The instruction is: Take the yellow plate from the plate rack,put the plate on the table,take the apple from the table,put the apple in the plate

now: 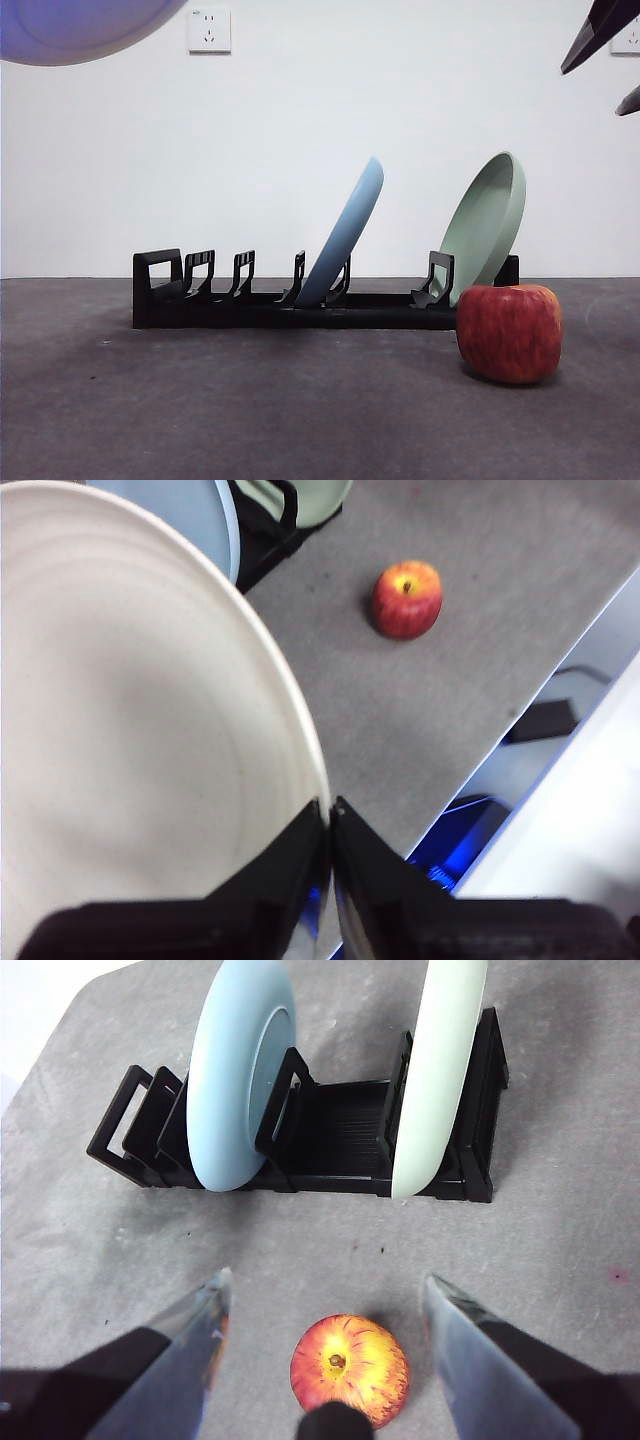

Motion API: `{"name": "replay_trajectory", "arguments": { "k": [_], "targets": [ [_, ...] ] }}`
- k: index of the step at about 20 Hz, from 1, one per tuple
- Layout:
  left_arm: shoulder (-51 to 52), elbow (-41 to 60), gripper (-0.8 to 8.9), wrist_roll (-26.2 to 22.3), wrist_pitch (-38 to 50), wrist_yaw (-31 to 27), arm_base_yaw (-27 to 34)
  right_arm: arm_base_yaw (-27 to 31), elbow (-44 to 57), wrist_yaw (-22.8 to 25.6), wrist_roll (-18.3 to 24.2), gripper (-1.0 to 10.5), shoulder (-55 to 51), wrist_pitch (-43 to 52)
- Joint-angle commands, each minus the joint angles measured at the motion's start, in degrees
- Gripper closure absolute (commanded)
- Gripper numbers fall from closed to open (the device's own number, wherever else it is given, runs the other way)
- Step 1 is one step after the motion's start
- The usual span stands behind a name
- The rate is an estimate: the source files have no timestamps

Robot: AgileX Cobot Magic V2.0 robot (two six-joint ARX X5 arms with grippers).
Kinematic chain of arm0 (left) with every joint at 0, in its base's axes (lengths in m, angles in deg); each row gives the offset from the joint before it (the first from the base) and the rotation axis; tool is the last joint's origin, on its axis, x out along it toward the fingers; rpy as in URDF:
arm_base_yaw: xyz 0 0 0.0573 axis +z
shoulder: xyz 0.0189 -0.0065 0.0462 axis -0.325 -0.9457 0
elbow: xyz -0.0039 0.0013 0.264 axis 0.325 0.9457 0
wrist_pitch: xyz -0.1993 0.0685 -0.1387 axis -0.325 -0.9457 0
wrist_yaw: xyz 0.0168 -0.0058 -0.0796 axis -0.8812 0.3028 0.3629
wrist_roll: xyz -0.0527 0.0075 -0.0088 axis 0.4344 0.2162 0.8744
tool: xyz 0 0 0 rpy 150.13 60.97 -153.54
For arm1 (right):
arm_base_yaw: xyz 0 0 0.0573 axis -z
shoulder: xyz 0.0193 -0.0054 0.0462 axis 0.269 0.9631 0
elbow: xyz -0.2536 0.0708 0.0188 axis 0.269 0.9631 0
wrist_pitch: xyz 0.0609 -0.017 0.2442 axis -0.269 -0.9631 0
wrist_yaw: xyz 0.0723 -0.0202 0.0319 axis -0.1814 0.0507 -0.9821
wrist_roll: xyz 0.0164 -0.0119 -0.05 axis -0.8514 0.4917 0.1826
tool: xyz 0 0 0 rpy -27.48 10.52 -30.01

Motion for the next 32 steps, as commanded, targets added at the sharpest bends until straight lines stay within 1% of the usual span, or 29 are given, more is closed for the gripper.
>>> {"name": "replay_trajectory", "arguments": {
  "k": [1, 2, 4, 7, 9, 14, 16, 18, 22, 23, 24, 25, 26, 27, 29, 30, 32],
  "targets": [
    [-0.5, 4.7, 8.22, 5.4, 2.7, -5.5, -5.6, 0.0, -0.2, 0.2, 0.5, 6.3, 0.1, 0.0],
    [-0.9, 7.7, 8.22, 7.2, 5.2, -7.6, -7.8, 0.0, -0.2, 0.2, 0.5, 6.3, 0.1, 0.0],
    [-2.2, 13.7, 8.22, 9.0, 10.8, -9.7, -10.5, 0.0, -0.2, 0.2, 0.5, 6.3, 0.1, 0.1],
    [-6.6, 21.6, 8.22, 9.3, 20.6, -9.5, -12.3, 0.0, -0.2, 0.2, 0.5, 6.3, 0.1, 0.0],
    [-11.5, 24.2, 8.22, 8.9, 25.0, -9.6, -12.5, 0.0, -0.2, 0.2, 0.5, 6.3, 0.1, 0.0],
    [-25.3, 24.6, 8.22, 3.2, 33.8, -9.6, -12.4, 0.0, -0.2, 0.2, 0.5, 6.3, 0.1, 0.0],
    [-29.3, 24.6, 8.22, 2.6, 36.6, -9.6, -12.4, 0.0, -0.2, 0.1, 0.5, 6.3, 0.1, 0.0],
    [-32.4, 24.6, 8.23, 1.6, 37.4, -9.5, -12.4, 0.0, -0.2, 0.1, 0.5, 6.3, 0.1, 0.0],
    [-34.7, 24.6, 8.1, 1.6, 37.5, -8.7, -12.3, 0.0, -0.2, -0.1, 0.5, 6.3, 0.1, -0.2],
    [-34.7, 24.6, 7.56, 1.6, 37.7, -8.7, -12.3, 0.0, -0.2, -0.1, 0.5, 6.3, 0.1, -0.5],
    [-34.6, 24.6, 6.15, 1.6, 37.8, -8.9, -12.2, 0.0, -0.2, -0.1, 0.6, 6.3, 0.1, -0.9],
    [-34.4, 24.5, 4.99, 1.6, 37.7, -9.1, -11.8, -0.1, -0.2, -0.1, 0.9, 6.3, 0.1, -1.1],
    [-34.1, 24.3, 4.33, 1.6, 37.4, -9.2, -11.4, -0.1, -0.2, -0.1, 1.6, 6.2, 0.1, -1.2],
    [-33.7, 23.9, 4.36, 1.8, 37.0, -9.2, -11.3, -0.3, -0.2, -0.1, 2.0, 6.0, 0.1, -1.3],
    [-30.9, 22.9, 4.36, 2.1, 36.7, -9.3, -11.3, -1.1, -0.3, 0.0, 2.2, 4.3, 0.1, -1.3],
    [-28.7, 22.3, 4.36, 2.3, 36.8, -9.3, -11.3, -1.9, -0.5, 0.0, 2.2, 4.0, 0.1, -1.3],
    [-23.5, 21.5, 4.36, 2.3, 37.3, -9.4, -11.3, -3.8, -1.0, 0.2, 2.8, 4.0, 0.2, -1.9]
  ]
}}
